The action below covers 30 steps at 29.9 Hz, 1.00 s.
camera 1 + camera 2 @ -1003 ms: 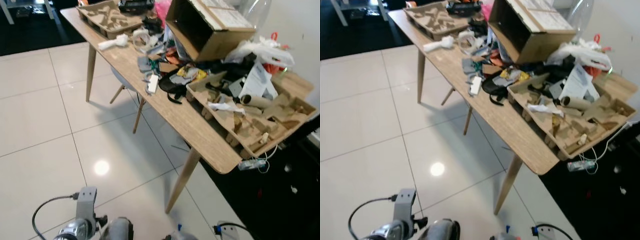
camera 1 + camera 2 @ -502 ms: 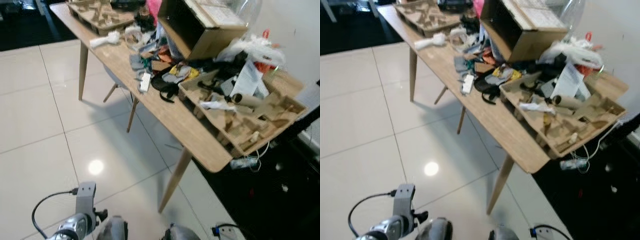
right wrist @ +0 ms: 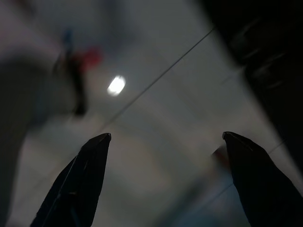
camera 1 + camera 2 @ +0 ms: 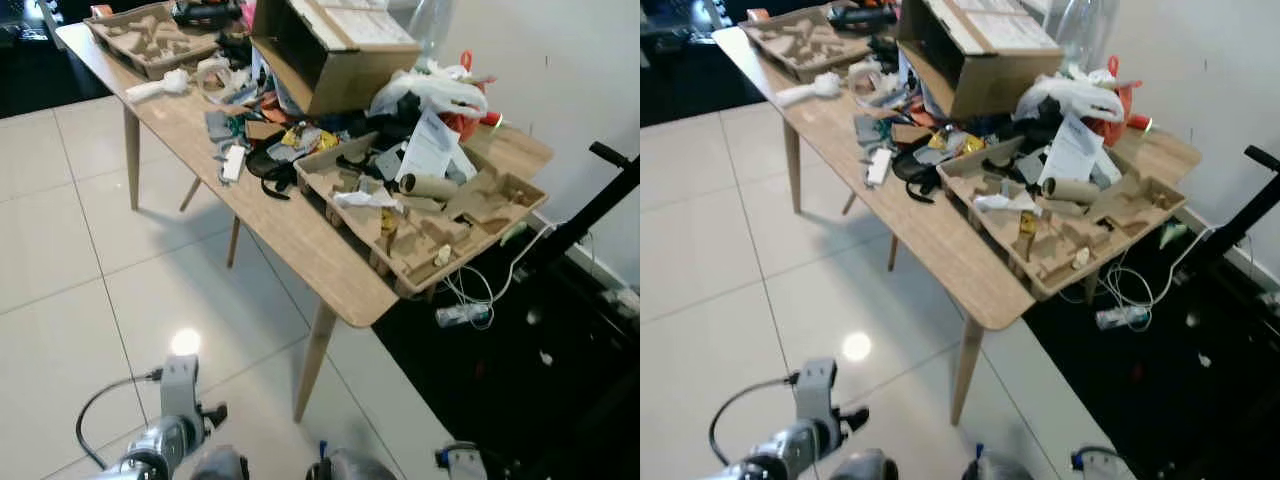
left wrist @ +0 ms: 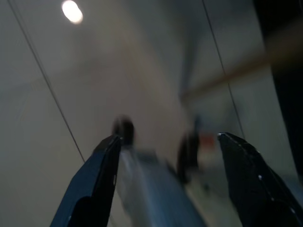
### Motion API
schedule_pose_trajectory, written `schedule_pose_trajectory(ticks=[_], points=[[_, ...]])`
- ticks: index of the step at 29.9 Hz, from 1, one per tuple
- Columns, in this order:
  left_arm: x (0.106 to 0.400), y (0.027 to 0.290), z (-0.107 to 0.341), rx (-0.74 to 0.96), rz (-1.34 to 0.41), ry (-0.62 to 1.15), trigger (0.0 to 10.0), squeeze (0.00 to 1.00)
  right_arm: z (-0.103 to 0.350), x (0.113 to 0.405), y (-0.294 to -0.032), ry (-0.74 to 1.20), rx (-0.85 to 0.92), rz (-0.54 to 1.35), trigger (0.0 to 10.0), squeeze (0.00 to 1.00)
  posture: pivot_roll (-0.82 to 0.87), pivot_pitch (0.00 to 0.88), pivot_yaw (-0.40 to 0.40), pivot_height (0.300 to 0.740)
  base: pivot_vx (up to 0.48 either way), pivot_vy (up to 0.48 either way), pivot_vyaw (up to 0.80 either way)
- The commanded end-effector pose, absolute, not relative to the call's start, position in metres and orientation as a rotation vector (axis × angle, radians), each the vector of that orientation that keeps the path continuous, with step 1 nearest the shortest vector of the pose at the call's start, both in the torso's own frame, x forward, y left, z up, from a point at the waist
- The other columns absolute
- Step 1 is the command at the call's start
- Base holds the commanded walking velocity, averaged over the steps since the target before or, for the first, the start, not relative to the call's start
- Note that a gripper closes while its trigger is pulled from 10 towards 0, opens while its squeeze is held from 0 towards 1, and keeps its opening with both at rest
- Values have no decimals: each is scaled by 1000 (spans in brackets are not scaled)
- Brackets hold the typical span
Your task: Picking trash to rubbish bin
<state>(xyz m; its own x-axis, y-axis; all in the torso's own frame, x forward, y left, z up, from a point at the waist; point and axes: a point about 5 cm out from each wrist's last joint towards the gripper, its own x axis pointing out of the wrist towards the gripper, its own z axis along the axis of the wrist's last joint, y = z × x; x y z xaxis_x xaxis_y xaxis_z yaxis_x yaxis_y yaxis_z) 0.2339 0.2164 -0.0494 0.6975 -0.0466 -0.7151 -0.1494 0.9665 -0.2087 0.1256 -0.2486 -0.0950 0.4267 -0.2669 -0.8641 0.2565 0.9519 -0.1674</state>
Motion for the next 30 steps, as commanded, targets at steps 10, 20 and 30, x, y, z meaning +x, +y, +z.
schedule_pose_trajectory(ticks=[10, 20, 30], points=[[306, 270, 37, -298, 164, 358, 10000, 0, -27, 178, -346, 764, -108, -659, 10000, 0, 136, 117, -65, 740, 0, 0, 0], [354, 270, 133, -318, -208, -46, 10000, 0, 49, 181, -421, 437, -204, -1150, 10000, 0, 138, 128, -59, 740, 0, 0, 0], [360, 233, 187, -314, -800, -221, 10000, 0, 165, 246, -422, -276, 162, -917, 10000, 0, 137, 134, -64, 740, 0, 0, 0]])
